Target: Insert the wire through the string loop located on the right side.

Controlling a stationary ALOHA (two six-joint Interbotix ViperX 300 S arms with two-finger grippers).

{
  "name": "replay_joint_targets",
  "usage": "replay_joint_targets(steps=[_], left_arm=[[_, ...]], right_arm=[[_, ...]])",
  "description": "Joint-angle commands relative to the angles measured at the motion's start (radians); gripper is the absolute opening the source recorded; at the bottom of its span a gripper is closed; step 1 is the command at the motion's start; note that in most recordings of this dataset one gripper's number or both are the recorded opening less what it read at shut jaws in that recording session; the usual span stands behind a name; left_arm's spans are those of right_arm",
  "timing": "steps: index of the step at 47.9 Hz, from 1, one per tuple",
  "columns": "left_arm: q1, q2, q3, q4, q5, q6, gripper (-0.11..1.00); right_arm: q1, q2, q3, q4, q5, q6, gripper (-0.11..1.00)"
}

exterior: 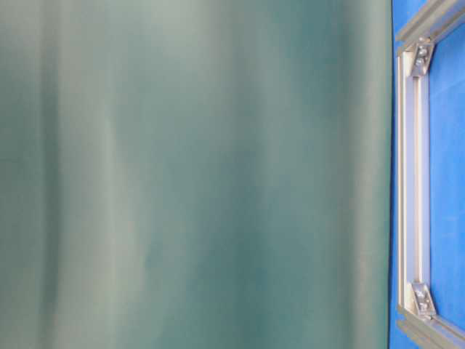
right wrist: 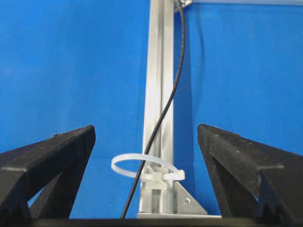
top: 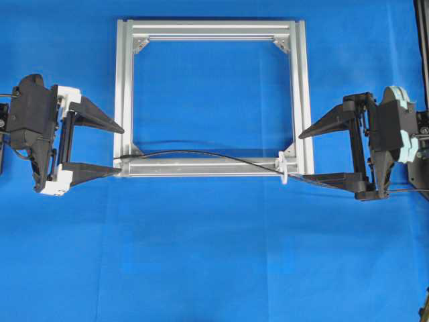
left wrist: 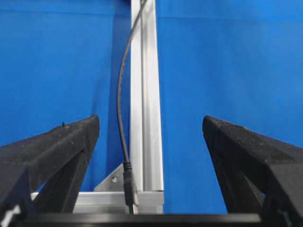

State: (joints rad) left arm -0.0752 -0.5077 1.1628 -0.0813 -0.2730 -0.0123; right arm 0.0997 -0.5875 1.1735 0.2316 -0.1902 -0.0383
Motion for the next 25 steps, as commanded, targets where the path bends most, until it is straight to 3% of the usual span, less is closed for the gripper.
replay_joint_targets(steps=[1, 25], left_arm=[[0.005, -0.008, -0.012, 0.002, -0.002, 0.002, 0.86], [0.005, -0.011, -0.012, 0.002, 0.009, 0.003, 0.86]], right_arm=[[-0.003, 0.003, -0.025, 0.0, -0.008, -0.002, 0.95], [-0.003, 0.003, -0.025, -0.002, -0.008, -0.003, 0.95]])
